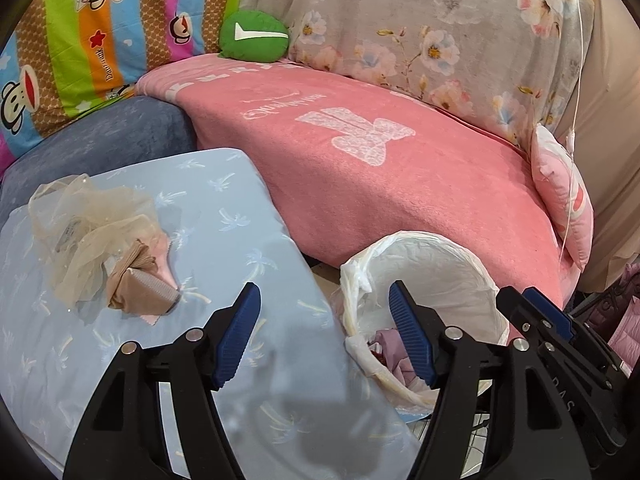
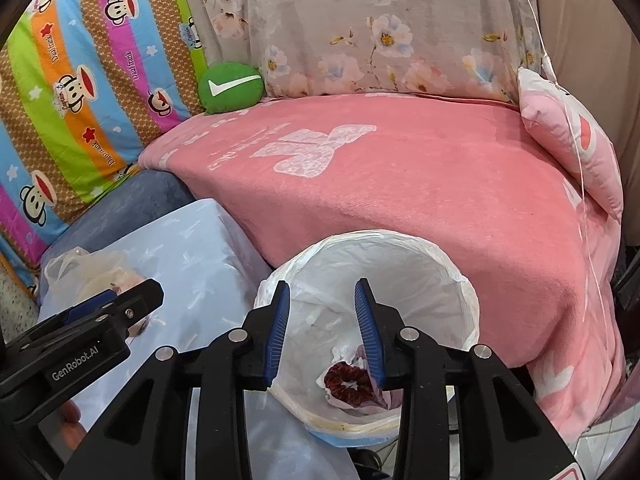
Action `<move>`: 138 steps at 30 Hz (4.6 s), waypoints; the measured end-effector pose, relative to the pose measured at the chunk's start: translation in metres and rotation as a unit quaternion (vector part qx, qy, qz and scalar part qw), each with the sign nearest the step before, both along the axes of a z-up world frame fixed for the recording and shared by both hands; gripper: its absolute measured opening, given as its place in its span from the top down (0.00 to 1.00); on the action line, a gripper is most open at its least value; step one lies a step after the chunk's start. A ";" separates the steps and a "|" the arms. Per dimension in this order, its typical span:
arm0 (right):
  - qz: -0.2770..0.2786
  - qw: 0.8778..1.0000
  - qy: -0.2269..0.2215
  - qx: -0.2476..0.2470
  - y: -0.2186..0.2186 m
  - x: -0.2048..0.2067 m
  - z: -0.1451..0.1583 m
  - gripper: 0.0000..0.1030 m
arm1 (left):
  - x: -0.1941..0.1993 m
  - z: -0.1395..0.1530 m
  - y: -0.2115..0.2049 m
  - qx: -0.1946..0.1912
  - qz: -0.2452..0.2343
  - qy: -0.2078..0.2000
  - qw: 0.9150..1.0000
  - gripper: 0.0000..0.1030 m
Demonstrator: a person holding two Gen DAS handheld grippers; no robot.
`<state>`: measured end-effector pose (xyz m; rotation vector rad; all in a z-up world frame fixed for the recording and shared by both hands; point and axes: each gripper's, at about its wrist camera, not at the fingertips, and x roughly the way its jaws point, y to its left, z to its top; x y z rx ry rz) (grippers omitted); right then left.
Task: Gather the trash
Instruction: 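Move both tools back to the trash pile on the table, then grasp the beige mesh bag with the left tool while the right tool grasps the tan sock, then carry the mesh bag and sock over the wastebasket and open both tools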
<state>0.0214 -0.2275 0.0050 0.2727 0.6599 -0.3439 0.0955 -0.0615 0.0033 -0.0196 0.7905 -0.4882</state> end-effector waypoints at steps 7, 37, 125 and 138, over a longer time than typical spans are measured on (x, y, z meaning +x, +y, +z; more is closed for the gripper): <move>0.015 1.000 0.002 -0.005 0.015 0.004 0.003 0.65 | 0.001 -0.002 0.019 -0.003 0.016 0.003 1.000 0.38; 0.102 0.995 0.017 -0.014 0.111 0.035 0.000 0.57 | 0.018 -0.017 0.123 0.000 0.117 0.015 0.993 0.29; 0.054 0.995 -0.054 0.057 0.042 0.000 0.033 0.91 | -0.007 0.062 0.060 -0.056 0.002 -0.069 0.996 0.96; -0.030 0.996 -0.059 0.067 -0.044 -0.045 0.021 0.91 | -0.022 0.046 -0.028 -0.044 -0.090 -0.042 0.994 0.95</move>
